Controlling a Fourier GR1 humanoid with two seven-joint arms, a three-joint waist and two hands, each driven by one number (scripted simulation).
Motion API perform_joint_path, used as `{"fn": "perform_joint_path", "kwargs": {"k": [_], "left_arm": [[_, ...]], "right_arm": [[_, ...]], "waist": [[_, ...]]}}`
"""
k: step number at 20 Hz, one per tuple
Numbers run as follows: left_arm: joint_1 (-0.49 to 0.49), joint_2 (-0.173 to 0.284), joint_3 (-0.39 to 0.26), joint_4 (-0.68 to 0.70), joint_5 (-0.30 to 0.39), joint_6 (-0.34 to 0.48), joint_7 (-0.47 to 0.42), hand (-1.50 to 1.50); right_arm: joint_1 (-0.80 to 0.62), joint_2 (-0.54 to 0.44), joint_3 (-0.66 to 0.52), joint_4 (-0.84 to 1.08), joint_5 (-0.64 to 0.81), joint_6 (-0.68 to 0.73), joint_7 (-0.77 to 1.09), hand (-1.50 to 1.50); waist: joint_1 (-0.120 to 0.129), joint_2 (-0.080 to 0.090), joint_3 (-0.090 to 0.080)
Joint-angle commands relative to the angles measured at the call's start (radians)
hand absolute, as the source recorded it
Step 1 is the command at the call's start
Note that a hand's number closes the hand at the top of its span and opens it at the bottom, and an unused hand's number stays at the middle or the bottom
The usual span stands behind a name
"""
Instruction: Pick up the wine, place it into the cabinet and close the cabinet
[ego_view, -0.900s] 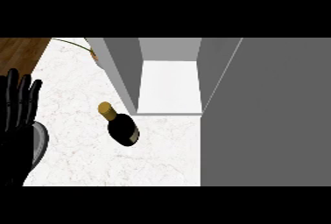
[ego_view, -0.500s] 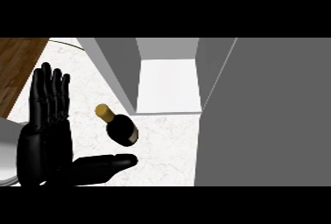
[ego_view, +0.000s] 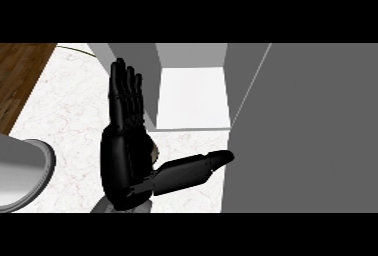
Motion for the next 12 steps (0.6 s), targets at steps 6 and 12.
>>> {"fn": "perform_joint_path", "kwargs": {"k": [6,12], "left_arm": [[-0.276,-0.001,-0.15,0.118,-0.132,0.265,0.27,-1.5],[-0.46,0.0,-0.21,0.255,-0.204,0.394,0.444,-1.5]], "right_arm": [[-0.086,-0.015,-0.073,-0.08,-0.082,-0.037,0.178,-1.5],[-0.141,-0.002,-0.061,-0.038,-0.052,-0.033,0.172,-1.5]], "waist": [[0.016,-0.001,0.0],[0.008,-0.001,0.001]]}}
